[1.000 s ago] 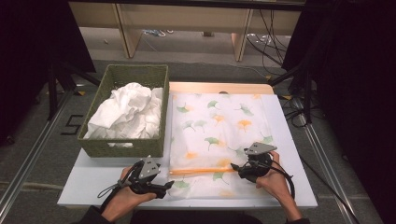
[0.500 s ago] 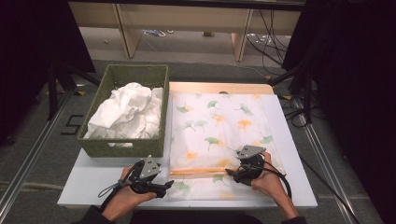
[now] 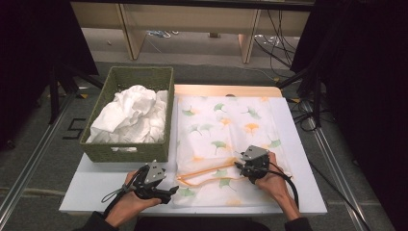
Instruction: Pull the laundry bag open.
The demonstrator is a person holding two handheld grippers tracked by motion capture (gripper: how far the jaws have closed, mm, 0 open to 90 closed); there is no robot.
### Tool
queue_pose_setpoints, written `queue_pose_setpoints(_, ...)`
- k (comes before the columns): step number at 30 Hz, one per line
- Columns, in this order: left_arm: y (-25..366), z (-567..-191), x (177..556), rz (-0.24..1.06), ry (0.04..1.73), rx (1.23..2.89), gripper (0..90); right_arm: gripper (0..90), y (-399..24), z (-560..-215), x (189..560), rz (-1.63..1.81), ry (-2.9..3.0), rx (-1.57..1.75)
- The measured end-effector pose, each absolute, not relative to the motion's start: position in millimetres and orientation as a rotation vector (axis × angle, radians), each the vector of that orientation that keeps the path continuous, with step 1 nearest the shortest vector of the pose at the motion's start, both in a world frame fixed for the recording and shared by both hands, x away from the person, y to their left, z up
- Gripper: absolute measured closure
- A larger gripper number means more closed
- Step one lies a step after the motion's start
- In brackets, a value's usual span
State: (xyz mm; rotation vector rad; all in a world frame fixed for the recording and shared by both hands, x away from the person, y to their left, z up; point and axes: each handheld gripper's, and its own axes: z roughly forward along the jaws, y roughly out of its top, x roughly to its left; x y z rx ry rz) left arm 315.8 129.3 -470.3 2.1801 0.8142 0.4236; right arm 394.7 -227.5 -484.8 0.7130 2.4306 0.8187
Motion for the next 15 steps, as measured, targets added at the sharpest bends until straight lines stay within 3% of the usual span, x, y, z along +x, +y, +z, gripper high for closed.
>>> queue_pose_setpoints(9,129.5,-469.7,316.2,0.42,0.804,2.192,26.1,86.4,-223.3,-481.5,396.2,0.833,2.466,0.639)
queue_pose_setpoints(15,129.7,-469.9,316.3,0.425,0.809,2.192,26.1,90.0,-219.0,-471.1,393.2,0.831,2.471,0.568)
